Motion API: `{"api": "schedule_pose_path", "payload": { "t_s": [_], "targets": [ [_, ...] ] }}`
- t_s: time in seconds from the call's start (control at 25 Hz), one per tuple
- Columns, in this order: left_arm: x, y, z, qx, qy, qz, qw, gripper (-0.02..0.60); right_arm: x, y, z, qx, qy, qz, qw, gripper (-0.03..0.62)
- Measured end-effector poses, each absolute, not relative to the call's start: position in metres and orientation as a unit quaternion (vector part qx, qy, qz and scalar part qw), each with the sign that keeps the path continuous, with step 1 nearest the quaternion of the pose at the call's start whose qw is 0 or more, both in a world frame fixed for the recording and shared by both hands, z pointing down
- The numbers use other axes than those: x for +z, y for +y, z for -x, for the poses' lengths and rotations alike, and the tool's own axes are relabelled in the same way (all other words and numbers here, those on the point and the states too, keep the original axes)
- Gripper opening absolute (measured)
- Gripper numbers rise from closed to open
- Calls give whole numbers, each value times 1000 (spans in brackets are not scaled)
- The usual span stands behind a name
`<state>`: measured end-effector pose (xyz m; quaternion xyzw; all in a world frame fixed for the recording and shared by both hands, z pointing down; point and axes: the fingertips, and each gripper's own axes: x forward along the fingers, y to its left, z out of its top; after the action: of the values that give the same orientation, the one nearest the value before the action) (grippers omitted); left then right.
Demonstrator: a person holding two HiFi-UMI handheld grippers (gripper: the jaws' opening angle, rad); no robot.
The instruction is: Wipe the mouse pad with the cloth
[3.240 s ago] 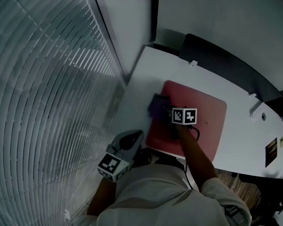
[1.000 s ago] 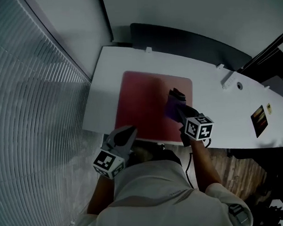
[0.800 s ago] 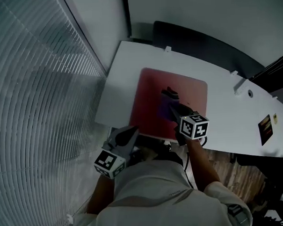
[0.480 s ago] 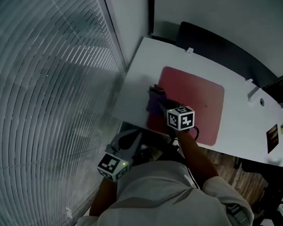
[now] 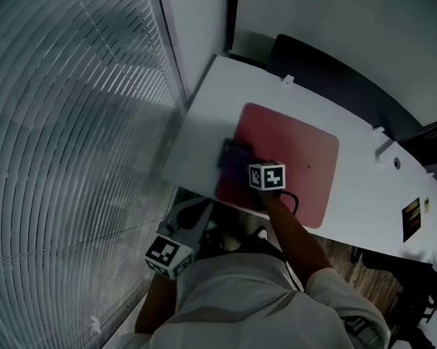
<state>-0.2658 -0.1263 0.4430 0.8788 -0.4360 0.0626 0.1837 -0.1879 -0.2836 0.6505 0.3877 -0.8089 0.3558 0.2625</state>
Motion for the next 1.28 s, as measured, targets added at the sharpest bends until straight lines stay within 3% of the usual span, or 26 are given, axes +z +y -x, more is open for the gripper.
{"api": "schedule_pose_path", "payload": {
  "t_s": [0.32,1.28],
  "targets": [
    [443,-138,194,71,-422,-886,176,0,663,-279,98,371,-793,-408,257,52],
    [459,-108,-54,76,-300,-937,160,0,690,-179,-253,391,-688,-562,241,52]
  ]
}}
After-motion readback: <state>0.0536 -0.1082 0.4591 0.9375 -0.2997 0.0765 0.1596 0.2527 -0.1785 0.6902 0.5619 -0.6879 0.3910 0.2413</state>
